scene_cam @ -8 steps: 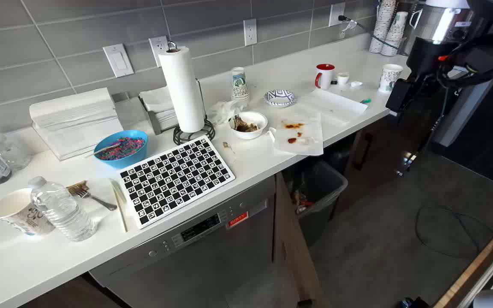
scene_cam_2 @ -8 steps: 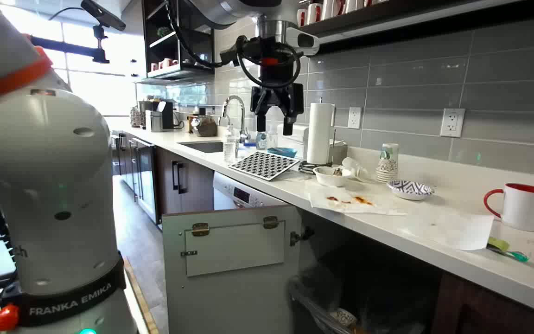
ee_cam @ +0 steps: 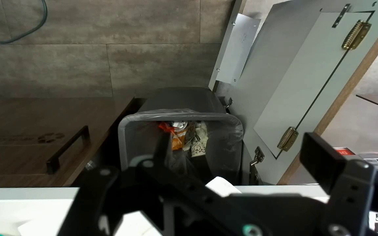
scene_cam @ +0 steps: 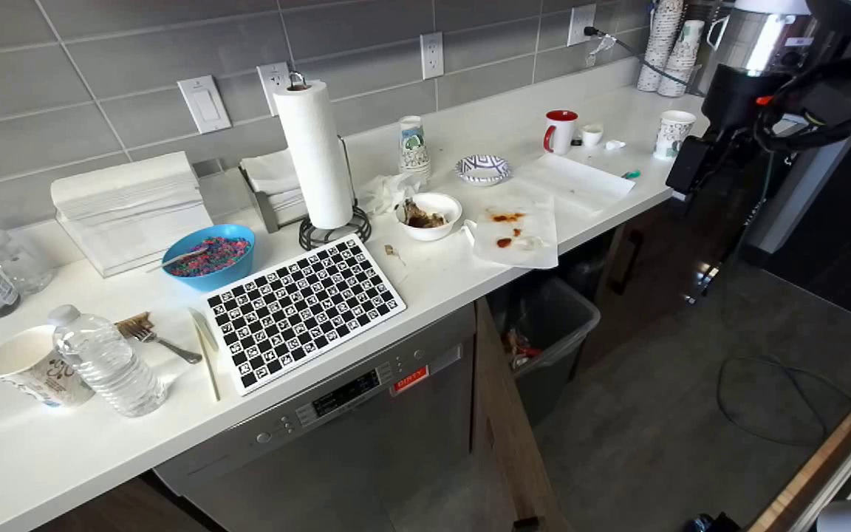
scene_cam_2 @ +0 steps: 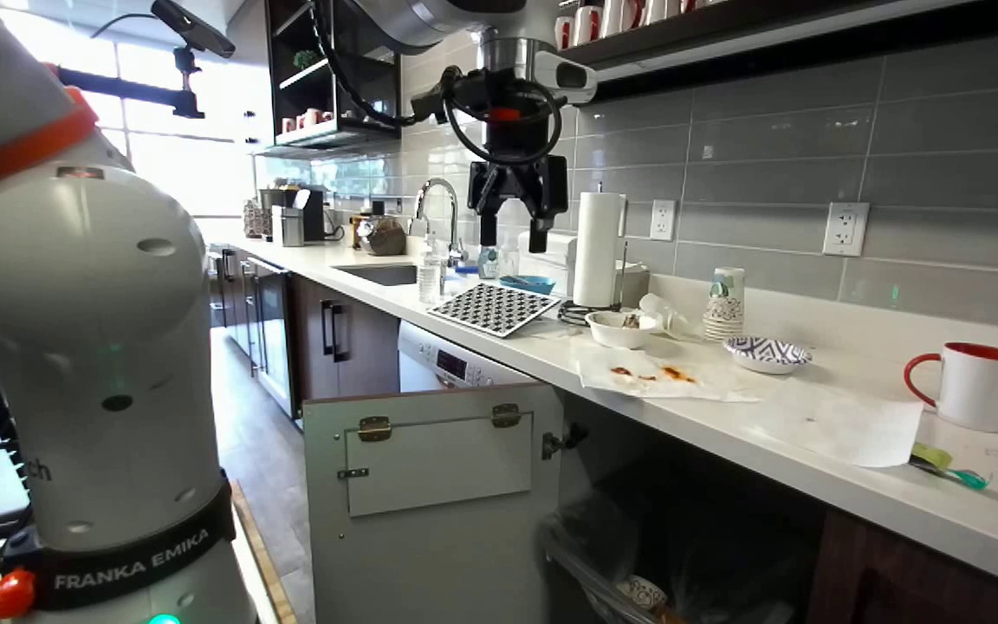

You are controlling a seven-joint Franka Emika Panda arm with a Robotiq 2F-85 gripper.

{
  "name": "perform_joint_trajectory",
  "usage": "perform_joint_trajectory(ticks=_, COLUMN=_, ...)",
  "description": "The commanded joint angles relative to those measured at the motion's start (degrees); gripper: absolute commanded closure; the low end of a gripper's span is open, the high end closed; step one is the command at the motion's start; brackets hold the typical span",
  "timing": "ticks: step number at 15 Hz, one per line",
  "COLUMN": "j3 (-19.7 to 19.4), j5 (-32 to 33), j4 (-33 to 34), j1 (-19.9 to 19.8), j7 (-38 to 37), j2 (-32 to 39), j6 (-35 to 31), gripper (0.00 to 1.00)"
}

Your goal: Put the green item in the bin

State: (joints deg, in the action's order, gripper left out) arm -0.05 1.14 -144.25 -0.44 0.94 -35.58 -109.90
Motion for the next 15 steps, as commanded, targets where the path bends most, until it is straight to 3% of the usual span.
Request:
perform_joint_trajectory(ticks=1, j3=-0.08, j5=0.05, j4=0.12, j1=0.11, j7=-0.06, j2=0.02, j6=0.14, gripper=0.0)
perform_joint_trajectory(ticks=3, j3=-0.08, j5=0.05, j4=0.12, j1=0.11, j7=-0.07, j2=0.02, j6=0.14, gripper=0.0)
perform_joint_trajectory(ticks=7, j3=-2.1, j5=4.16, j4=0.59, j1=-6.71, j7=-7.98, j2=3.36, j6=-8.01, gripper=0.0)
perform_joint_trajectory(ticks=11, j3=-5.74, j5=3.62, j4=1.54, j1=-11.27, j7=-10.1, j2=9.0, j6=-24.09, gripper=0.0)
perform_joint_trajectory(ticks=15, j3=-9.55, j5=2.51, j4=6.21, j1=-11.62, j7=-4.42, j2=17.65, j6=-33.96, gripper=0.0)
